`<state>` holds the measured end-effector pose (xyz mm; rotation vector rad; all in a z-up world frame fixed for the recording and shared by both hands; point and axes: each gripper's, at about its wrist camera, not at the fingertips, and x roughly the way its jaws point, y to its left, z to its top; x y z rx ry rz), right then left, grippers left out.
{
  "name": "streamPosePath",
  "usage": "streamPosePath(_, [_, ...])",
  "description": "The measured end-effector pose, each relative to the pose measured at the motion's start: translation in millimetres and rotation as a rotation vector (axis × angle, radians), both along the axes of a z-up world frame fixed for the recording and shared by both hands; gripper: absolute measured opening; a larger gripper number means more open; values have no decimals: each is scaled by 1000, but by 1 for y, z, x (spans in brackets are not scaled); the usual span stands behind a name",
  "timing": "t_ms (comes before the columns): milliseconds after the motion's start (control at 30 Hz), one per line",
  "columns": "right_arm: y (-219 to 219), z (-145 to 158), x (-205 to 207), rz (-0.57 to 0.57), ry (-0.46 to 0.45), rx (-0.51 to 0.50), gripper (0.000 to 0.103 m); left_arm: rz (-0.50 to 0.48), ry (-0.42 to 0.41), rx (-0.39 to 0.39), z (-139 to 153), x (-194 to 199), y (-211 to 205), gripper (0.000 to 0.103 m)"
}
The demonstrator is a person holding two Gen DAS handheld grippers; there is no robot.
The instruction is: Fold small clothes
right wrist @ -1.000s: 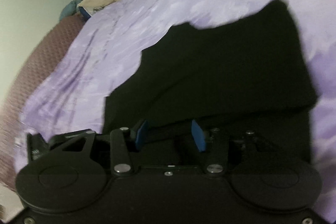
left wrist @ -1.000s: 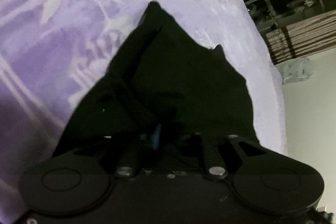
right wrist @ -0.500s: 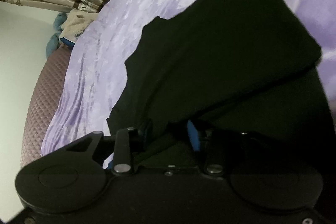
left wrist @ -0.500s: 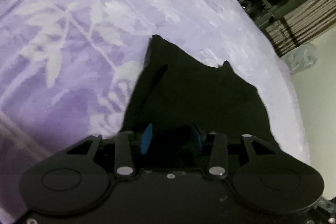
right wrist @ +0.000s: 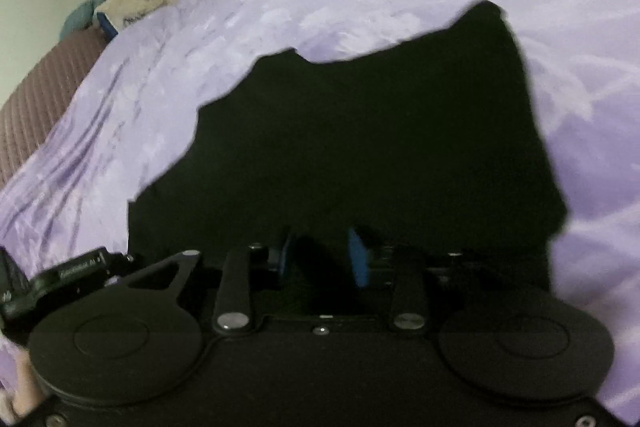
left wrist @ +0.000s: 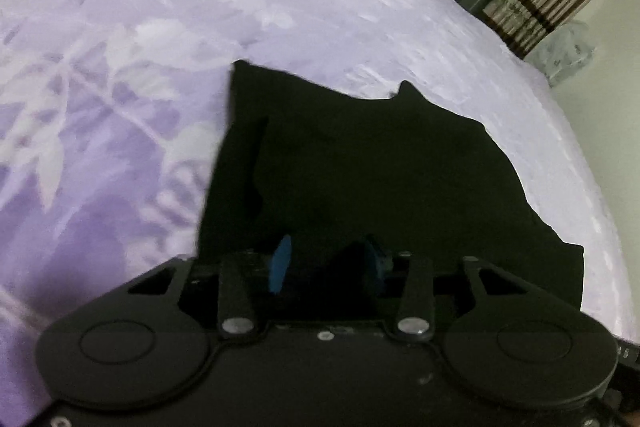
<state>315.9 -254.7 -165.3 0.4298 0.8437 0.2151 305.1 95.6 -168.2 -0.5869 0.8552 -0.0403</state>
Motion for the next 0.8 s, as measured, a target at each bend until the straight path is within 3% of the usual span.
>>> streamPosePath(33, [-9, -4, -4, 2, 9, -3, 9, 3, -1, -11, -2, -2, 4, 30])
streamPosePath(100, [-24, -9, -8, -1, 35, 38, 7, 21, 2, -47, 2, -5, 9, 31])
streamPosePath(167, [-32, -10, -10, 10, 64, 76, 8, 31, -29, -68, 13, -10, 8, 43])
streamPosePath(233, [-25, 1, -12, 15, 36, 48, 18, 24, -73, -57, 26, -12, -1, 43])
streamPosePath(333, [-5, 19, -14, 57, -70, 64, 21, -54, -107, -64, 37, 0, -25, 44])
streamPosePath(533, [56, 15, 14, 143, -81, -42, 21, -159, -39, 144, 29, 17, -80, 45])
streamPosePath(667, [64, 0, 15, 175, -60, -116, 20, -167, -25, 172, 20, 8, -71, 48])
streamPosePath(800, [47, -6, 8, 168, -38, -90, 11, -181, -37, 206, 19, -17, -50, 48])
